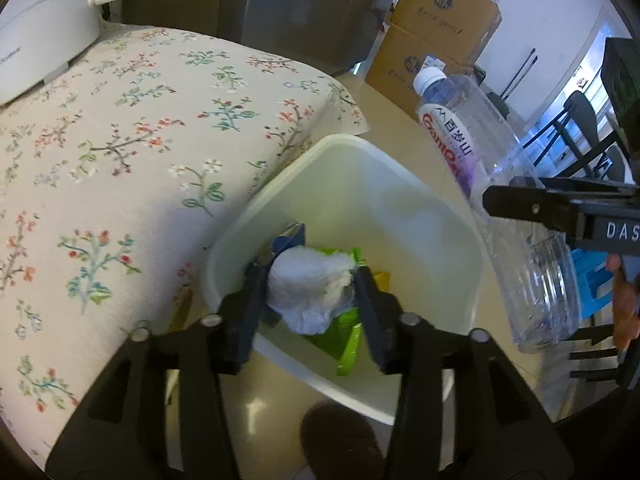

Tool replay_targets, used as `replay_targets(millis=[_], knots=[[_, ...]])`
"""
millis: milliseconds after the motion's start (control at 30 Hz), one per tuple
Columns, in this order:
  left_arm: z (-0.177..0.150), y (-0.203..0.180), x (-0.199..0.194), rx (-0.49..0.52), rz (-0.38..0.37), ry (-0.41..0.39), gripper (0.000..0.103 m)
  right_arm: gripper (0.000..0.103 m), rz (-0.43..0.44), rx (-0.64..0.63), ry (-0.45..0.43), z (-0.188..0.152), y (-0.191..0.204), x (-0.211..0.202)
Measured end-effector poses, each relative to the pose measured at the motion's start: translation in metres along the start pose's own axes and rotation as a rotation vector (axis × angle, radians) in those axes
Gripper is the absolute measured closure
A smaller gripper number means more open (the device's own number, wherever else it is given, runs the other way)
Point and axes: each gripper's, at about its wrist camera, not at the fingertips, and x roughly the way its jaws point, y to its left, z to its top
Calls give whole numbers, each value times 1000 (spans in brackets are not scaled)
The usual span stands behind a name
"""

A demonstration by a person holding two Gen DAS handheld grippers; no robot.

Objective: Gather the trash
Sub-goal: 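Open both grippers to drop the tissue and bottle into the bin, then grasp the flattened blue carton with the left gripper while the right gripper returns to the table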

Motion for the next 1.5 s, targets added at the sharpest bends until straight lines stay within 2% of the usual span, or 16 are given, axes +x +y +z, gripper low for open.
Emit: replay_targets(millis=[100, 367, 533, 800, 900, 933, 967, 1033, 1200, 1500], knots=[[1, 8, -15, 5, 8, -20, 38, 42, -6, 0, -8, 1, 4, 0], [-4, 44, -67, -4, 70, -63, 28, 42, -13, -14, -77, 9, 22, 3], [-14, 69, -103, -10, 111, -98, 26, 42, -19, -38, -75, 11, 38, 20], [-36, 110, -139, -45, 175, -134, 22, 41, -29, -42, -82, 19, 55, 39], [-45, 125, -146, -52, 208, -129, 22, 39, -28, -60, -42, 18, 62, 48], [-48, 131, -150, -57, 217, -126, 21, 35, -34, -70, -35, 17, 64, 49], [-51, 137, -153, -65, 224, -126, 20, 28, -45, -83, -36, 17, 67, 49], [-57, 149, -160, -88, 241, -128, 18, 22, -60, -107, -52, 16, 73, 45], [-67, 173, -177, -140, 275, -140, 14, 21, -56, -143, -81, 19, 90, 32], [-78, 212, -213, -205, 379, -201, 3, 19, 28, -194, -156, 30, 144, -1]])
